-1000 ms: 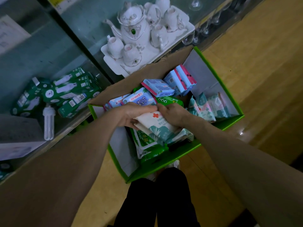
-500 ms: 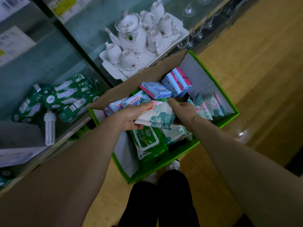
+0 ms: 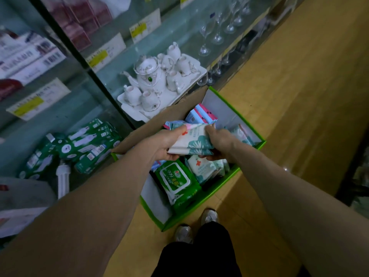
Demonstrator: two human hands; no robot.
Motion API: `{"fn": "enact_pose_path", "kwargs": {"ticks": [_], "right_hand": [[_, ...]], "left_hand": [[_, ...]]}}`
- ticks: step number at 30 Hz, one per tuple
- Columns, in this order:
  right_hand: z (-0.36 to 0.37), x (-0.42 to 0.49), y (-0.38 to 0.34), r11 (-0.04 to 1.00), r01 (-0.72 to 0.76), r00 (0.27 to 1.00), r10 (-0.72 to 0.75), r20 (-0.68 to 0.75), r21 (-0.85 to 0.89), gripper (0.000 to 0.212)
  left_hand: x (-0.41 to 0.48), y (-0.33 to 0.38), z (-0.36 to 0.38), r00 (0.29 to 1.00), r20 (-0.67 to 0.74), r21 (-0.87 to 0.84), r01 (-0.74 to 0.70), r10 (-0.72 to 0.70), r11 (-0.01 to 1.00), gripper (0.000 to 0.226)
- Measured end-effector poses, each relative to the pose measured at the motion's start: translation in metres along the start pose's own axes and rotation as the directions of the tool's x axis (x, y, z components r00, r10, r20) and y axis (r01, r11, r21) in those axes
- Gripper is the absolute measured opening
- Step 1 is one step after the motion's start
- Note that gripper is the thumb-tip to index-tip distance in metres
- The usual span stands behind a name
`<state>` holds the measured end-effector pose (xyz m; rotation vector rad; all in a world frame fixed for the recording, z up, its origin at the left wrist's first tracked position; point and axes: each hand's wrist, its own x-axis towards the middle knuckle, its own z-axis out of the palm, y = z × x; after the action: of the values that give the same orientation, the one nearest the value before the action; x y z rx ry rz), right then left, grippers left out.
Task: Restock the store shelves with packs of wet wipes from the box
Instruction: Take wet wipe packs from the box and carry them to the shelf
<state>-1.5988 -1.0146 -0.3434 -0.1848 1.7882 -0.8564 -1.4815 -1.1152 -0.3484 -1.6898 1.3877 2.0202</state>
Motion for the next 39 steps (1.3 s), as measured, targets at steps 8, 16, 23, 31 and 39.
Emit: {"fn": "enact_pose_path", "kwargs": {"ticks": [8,16,23,31,39], "right_hand": [[-0.047,-0.083,-0.023,0.992,0.105,0.988,-0.095,-0.124,0.076,0.035],[-0.127,-0.192,-0.040,0.958,0.275,0.921,-0.236,-0.309,0.087,0.028],[-0.208,-0.307,-0.029,0.934,0.354,0.829,-0.294,-0.475,0.040,0.031],[-0.298,-0.459,0.037,0.924,0.381,0.617,-0.287,-0.733,-0.041,0.031],[-0.358,-0.609,0.106,0.948,0.315,0.431,-0.186,-0.883,-0.046,0.024]], "left_hand": [[-0.060,0.050,0.040,0.981,0.136,0.111,-0.157,0.141,0.981,0.029],[-0.140,0.116,0.113,0.919,0.322,0.277,-0.323,0.229,0.905,0.028],[-0.247,0.148,0.204,0.815,0.488,0.352,-0.513,0.314,0.783,0.027],[-0.383,0.133,0.338,0.663,0.661,0.337,-0.680,0.350,0.652,0.024],[-0.503,0.093,0.451,0.430,0.859,0.213,-0.794,0.279,0.569,0.022]]}}
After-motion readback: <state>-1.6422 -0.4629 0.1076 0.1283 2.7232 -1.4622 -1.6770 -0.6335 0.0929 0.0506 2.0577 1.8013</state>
